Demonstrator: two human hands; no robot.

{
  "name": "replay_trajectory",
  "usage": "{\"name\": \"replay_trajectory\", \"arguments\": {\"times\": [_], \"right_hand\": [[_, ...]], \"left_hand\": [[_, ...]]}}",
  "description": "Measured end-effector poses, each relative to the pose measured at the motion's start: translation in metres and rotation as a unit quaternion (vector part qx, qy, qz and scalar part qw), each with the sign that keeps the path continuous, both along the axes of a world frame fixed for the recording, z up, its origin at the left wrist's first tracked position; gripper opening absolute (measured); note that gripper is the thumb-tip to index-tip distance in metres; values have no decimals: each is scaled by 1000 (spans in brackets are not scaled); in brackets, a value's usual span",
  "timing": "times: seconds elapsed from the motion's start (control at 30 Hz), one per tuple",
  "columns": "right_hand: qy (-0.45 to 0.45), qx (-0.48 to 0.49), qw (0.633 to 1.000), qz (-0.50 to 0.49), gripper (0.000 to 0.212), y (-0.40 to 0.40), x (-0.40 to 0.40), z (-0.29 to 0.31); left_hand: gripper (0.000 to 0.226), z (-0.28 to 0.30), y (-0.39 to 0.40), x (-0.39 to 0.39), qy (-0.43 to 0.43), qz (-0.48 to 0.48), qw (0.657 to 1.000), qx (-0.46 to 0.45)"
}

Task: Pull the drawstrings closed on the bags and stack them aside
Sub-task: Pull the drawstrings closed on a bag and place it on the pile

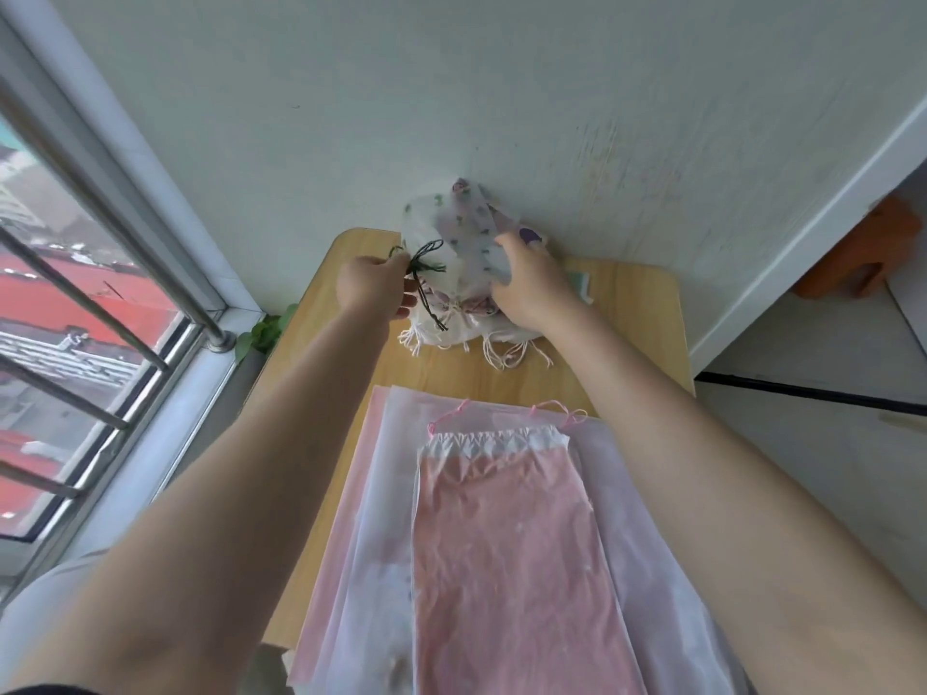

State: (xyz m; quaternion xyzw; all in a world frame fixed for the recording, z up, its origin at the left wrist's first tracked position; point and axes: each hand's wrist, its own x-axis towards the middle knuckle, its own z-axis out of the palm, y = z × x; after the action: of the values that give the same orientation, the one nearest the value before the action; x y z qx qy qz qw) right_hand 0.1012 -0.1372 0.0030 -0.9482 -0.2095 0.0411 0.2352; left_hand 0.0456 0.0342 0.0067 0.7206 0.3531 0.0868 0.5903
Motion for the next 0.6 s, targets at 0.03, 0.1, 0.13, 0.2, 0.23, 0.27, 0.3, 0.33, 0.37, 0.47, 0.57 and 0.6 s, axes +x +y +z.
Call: {"name": "replay_trajectory", "arguments": {"times": [0.03, 0.1, 0.13, 0.2, 0.23, 0.27, 0.3, 0.33, 0.37, 0.47, 0.57, 0.6], "right_hand": [[16, 36, 999, -11, 55, -1, -3, -1], [47, 109, 992, -50, 56, -4, -11, 0], [52, 131, 988, -70, 53, -6, -15, 1], [60, 135, 985, -85, 37, -10, -28, 1], [75, 126, 986, -77, 27, -11, -36, -1], [93, 113, 987, -64, 20, -12, -44, -4], [116, 98, 987, -49, 18, -13, -52, -7], [138, 80, 987, -35, 17, -17, -63, -12], [156, 56, 986, -21, 17, -20, -72, -17], [172, 22, 985, -23, 17, -31, -93, -38], [139, 46, 980, -135, 5, -46, -108, -51], [129, 46, 974, -182, 3, -52, -113, -52]], "left_hand": [[26, -1, 0, -4, 3, 6, 1000, 1], [25, -2, -4, -15, 1, 33, 999, -2], [23, -3, -7, -21, -1, 41, 999, -12], [18, -6, -17, -38, 11, 15, 1000, -23], [17, -9, -24, -47, 27, -19, 999, -23], [16, -13, -31, -54, 49, -59, 997, -15], [15, -19, -37, -61, 78, -104, 991, 2], [15, -25, -44, -69, 115, -156, 980, 36], [15, -33, -47, -75, 157, -210, 961, 91], [22, -52, -53, -96, 252, -270, 881, 296], [33, -60, -54, -120, 256, -197, 866, 382], [40, -62, -57, -125, 258, -190, 864, 388]]}}
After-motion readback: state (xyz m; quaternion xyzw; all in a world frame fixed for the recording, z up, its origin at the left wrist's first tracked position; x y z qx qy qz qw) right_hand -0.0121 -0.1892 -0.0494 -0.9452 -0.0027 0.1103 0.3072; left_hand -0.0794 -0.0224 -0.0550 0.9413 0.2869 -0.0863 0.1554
